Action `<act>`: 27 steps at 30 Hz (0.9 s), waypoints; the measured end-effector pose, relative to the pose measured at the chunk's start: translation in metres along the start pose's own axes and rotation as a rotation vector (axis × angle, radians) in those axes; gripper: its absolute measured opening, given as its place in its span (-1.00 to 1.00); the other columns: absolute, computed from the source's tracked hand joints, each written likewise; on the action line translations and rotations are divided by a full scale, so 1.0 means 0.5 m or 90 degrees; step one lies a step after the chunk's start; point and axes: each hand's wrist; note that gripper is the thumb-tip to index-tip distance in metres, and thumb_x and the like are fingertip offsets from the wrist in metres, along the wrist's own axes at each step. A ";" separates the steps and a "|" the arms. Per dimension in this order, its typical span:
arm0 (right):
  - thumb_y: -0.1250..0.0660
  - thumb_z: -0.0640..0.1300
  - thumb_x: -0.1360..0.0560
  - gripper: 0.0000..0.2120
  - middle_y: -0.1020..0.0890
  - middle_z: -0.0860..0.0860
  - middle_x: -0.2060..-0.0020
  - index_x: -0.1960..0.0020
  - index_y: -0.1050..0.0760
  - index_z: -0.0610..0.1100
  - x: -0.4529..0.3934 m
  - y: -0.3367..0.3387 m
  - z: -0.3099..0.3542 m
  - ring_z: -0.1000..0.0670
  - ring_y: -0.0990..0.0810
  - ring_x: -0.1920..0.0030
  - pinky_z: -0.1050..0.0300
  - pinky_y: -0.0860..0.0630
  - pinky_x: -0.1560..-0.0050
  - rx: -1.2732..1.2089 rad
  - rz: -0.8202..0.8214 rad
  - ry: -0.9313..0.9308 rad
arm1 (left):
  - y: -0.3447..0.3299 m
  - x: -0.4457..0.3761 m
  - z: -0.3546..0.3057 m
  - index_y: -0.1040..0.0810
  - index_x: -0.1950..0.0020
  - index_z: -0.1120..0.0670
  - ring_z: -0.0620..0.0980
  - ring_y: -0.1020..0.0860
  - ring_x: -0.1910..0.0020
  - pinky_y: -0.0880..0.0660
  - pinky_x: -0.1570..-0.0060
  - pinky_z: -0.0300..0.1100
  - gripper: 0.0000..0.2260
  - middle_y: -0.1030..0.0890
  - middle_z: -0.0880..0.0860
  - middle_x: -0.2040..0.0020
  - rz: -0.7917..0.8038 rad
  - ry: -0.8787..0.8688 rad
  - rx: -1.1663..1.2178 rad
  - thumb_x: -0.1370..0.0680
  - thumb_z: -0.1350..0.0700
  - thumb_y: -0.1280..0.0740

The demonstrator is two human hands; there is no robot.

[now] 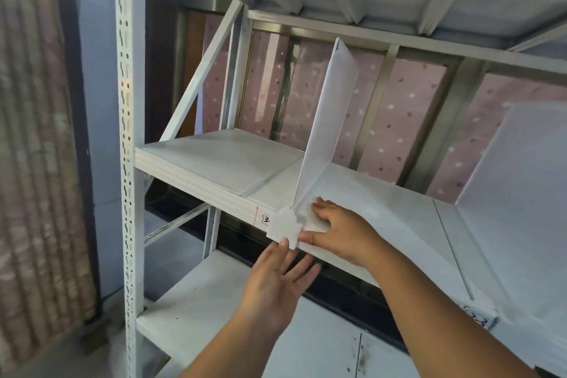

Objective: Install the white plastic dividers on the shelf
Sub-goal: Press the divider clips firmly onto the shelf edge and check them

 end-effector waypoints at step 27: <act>-0.16 0.53 -0.36 -0.33 -0.64 0.02 0.20 -0.03 -0.62 -0.03 0.014 0.007 0.073 -0.01 -0.60 0.22 0.18 -0.42 0.32 0.313 -0.173 -0.023 | -0.004 -0.063 0.028 -0.54 -0.44 0.12 0.24 -0.72 -0.22 -0.64 -0.19 0.15 -0.50 -0.73 0.26 -0.26 -0.004 -0.008 -0.065 -0.63 -0.18 -0.30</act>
Point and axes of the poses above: each hand's wrist, its own x-axis away from the middle knuckle, its own y-axis out of the back of the hand, z = x × y
